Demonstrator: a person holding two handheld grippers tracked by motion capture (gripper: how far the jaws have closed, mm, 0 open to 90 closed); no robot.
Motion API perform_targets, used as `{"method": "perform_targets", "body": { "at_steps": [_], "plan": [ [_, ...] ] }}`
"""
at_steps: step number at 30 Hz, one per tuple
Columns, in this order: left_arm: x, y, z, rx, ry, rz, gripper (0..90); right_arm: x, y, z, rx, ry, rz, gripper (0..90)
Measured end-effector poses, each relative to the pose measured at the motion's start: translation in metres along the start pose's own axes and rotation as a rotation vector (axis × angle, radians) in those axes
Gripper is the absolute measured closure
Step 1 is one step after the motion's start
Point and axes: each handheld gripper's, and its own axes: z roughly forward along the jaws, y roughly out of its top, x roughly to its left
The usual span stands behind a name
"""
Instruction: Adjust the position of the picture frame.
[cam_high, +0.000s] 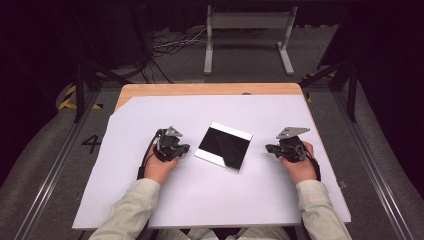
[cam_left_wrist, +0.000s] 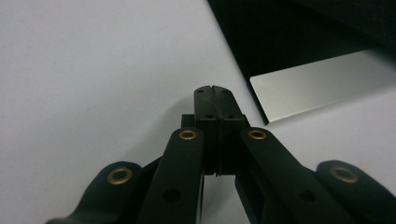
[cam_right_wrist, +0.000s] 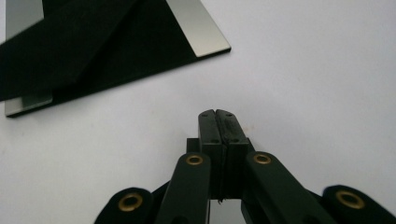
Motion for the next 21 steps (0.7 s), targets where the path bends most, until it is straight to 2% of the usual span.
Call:
{"method": "perform_targets", "body": {
  "at_steps": [5,6,7,8,10,14,15,16,17,21],
  "plan": [
    [-0.005,0.005,0.007,0.0,-0.038,0.007,90.0,0.003,0.002,-0.014,-0.036,-0.007,-0.001,89.5],
    [-0.007,0.007,0.01,0.008,-0.084,0.01,90.0,0.005,0.004,-0.019,-0.047,-0.011,-0.007,89.5],
    [-0.009,0.008,0.01,0.017,-0.087,0.01,90.0,0.006,0.005,-0.021,-0.049,-0.014,-0.012,89.5],
    [-0.011,0.01,0.01,0.023,-0.07,0.023,90.0,0.007,0.005,-0.023,-0.048,-0.018,-0.015,89.5],
    [-0.013,0.01,0.01,0.028,-0.063,0.032,90.0,0.007,0.004,-0.024,-0.048,-0.022,-0.018,89.5],
    [-0.017,0.011,0.011,0.042,-0.102,0.044,90.0,0.003,-0.001,-0.028,-0.044,-0.027,-0.002,89.5],
    [-0.021,0.011,0.012,0.046,-0.112,0.057,90.0,0.002,-0.002,-0.028,-0.042,-0.027,0.004,89.5],
    [-0.032,0.013,0.014,0.064,-0.132,0.087,90.0,-0.001,-0.004,-0.03,-0.042,-0.029,0.011,89.5],
    [-0.032,0.013,0.014,0.064,-0.132,0.087,90.0,-0.001,-0.004,-0.03,-0.042,-0.029,0.011,89.5],
    [-0.055,0.017,0.021,0.081,-0.175,0.144,90.0,-0.005,-0.007,-0.035,-0.054,-0.032,0.029,89.5]
  ]
}}
